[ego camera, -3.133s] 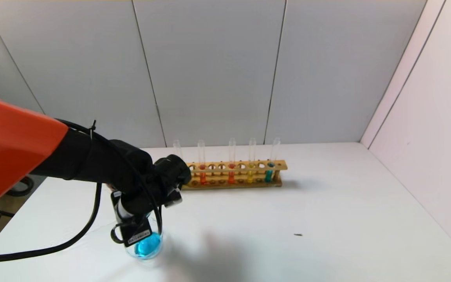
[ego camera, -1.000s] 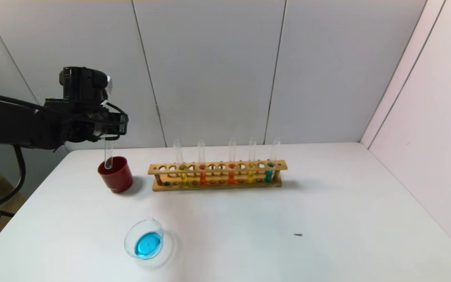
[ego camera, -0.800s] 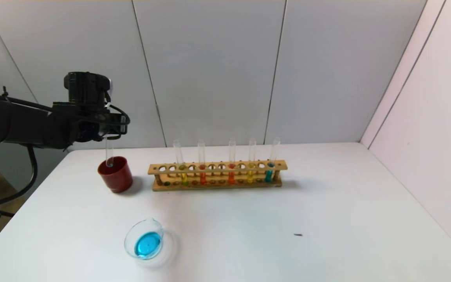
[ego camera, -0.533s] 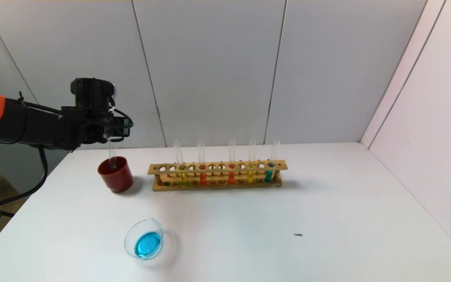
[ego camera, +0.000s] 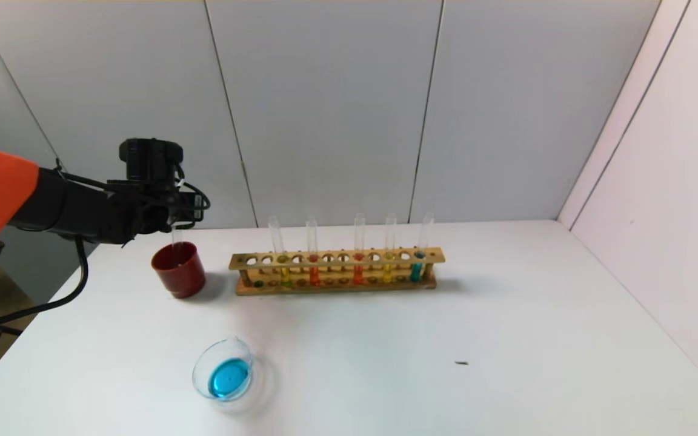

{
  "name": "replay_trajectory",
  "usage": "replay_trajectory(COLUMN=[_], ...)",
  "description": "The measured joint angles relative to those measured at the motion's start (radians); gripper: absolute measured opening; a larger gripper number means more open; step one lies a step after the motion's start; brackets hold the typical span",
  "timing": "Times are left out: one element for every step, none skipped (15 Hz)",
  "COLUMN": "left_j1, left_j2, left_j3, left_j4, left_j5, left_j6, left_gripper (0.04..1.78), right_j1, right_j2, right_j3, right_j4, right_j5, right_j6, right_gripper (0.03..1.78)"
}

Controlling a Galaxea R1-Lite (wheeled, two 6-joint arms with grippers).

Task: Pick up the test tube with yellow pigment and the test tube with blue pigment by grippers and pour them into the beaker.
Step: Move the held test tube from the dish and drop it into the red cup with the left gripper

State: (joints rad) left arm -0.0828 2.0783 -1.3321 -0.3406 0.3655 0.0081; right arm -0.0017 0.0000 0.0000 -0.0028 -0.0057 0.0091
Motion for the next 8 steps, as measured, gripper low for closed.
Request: replay_trajectory(left_j1=[0.0, 0.0, 0.0, 0.001, 0.001, 0.001, 0.0, -0.002], left_j2=[0.003, 0.006, 0.008, 0.009, 0.008, 0.003, -0.001, -0.005], left_j3=[0.022, 0.046, 0.07, 0.094, 0.113, 0.127, 0.135, 0.138], left_j4=[-0.022, -0.053, -0.096, -0.133, -0.154, -0.159, -0.163, -0.167], left_j5=[0.002, 0.002, 0.002, 0.003, 0.003, 0.002, 0.002, 0.003], left_j6=[0.0, 0.003, 0.007, 0.013, 0.016, 0.018, 0.018, 0.017], left_gripper=[0.31, 0.31, 0.31, 0.33, 0.35, 0.4, 0.48, 0.6], right_j1=[0.0, 0.0, 0.0, 0.0, 0.0, 0.0, 0.0, 0.0], right_j2=[0.0, 0.0, 0.0, 0.0, 0.0, 0.0, 0.0, 0.0], right_j3=[0.0, 0.0, 0.0, 0.0, 0.0, 0.0, 0.0, 0.0], right_j4=[0.0, 0.0, 0.0, 0.0, 0.0, 0.0, 0.0, 0.0], right_j5=[0.0, 0.0, 0.0, 0.0, 0.0, 0.0, 0.0, 0.0], right_j6=[0.0, 0.0, 0.0, 0.0, 0.0, 0.0, 0.0, 0.0], right_gripper=[1.7, 1.7, 1.7, 1.7, 1.7, 1.7, 1.7, 1.7])
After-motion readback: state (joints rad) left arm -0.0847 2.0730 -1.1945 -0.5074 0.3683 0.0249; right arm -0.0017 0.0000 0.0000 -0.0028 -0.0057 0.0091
